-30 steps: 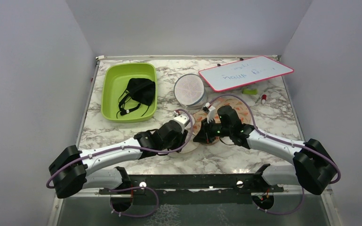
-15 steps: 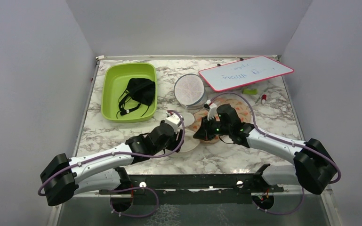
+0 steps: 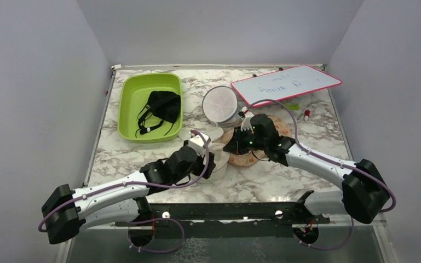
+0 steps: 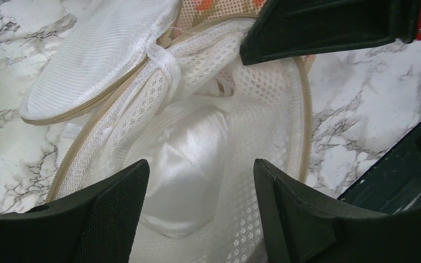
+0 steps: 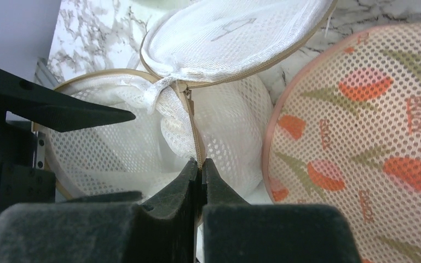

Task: Unzip the laundry bag and remove the bra
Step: Pick up the bra from the laundry bag.

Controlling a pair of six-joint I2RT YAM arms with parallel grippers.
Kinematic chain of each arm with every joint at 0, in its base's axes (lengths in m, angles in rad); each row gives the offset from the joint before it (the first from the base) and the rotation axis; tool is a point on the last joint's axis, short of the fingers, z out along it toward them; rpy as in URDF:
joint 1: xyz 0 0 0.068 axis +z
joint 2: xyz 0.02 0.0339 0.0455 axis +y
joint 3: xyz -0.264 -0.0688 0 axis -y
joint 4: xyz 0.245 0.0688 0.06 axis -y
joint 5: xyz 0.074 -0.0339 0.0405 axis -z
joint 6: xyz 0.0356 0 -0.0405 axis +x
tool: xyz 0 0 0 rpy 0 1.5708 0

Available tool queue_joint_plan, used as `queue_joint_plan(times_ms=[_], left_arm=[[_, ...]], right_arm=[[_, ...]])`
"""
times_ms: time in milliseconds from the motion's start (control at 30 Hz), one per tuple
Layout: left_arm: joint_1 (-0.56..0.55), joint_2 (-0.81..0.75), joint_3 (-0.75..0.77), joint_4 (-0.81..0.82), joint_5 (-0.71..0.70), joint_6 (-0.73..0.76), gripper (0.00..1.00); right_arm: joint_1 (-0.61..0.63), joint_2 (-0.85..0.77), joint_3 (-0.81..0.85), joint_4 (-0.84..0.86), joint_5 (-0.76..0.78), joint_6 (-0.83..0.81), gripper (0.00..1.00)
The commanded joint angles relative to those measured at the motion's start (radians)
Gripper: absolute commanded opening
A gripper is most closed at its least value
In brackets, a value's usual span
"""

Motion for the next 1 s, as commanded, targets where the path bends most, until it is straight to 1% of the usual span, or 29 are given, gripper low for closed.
queue_joint_plan(times_ms=[0, 67, 233, 300, 333, 433, 533, 633, 733, 833, 967], left_arm=[[-0.004, -0.064, -0.011, 0.063, -0.016, 0.020, 0.66], [-0.005, -0.077, -0.002, 0.075, -0.005, 0.033, 0.67], [-0.004, -0.080, 0.004, 0.113, 0.057, 0.041, 0.62], [-0.004, -0.065, 0.029, 0.106, 0.088, 0.026, 0.58], [-0.005, -0.045, 0.053, 0.100, 0.114, 0.025, 0.54], [-0.006, 0.015, 0.125, 0.044, 0.159, 0.002, 0.48], [-0.006, 0.064, 0.175, -0.011, 0.159, -0.017, 0.43], [-0.006, 0.109, 0.175, -0.017, 0.127, -0.033, 0.41], [-0.005, 0.178, 0.179, -0.018, 0.120, -0.040, 0.34], [-0.005, 0.199, 0.156, -0.013, 0.078, -0.082, 0.27], [-0.006, 0.220, 0.131, -0.002, 0.041, -0.099, 0.27]], right_arm=[[0.007, 0.032, 0.053, 0.000, -0.018, -0.010, 0.01], [0.016, 0.038, 0.066, -0.012, -0.041, -0.030, 0.01], [0.050, 0.006, 0.097, -0.106, -0.018, -0.127, 0.01], [0.050, -0.022, 0.085, -0.120, 0.009, -0.155, 0.01], [0.050, -0.034, 0.076, -0.116, 0.013, -0.172, 0.01], [0.050, -0.075, 0.045, -0.067, -0.009, -0.212, 0.01], [0.050, -0.151, 0.007, -0.001, 0.000, -0.235, 0.01], [0.050, -0.196, -0.018, 0.069, -0.039, -0.269, 0.01], [0.050, -0.197, -0.067, 0.138, -0.112, -0.270, 0.01], [0.050, -0.197, -0.115, 0.187, -0.149, -0.288, 0.01], [0.050, -0.188, -0.153, 0.226, -0.156, -0.300, 0.01]])
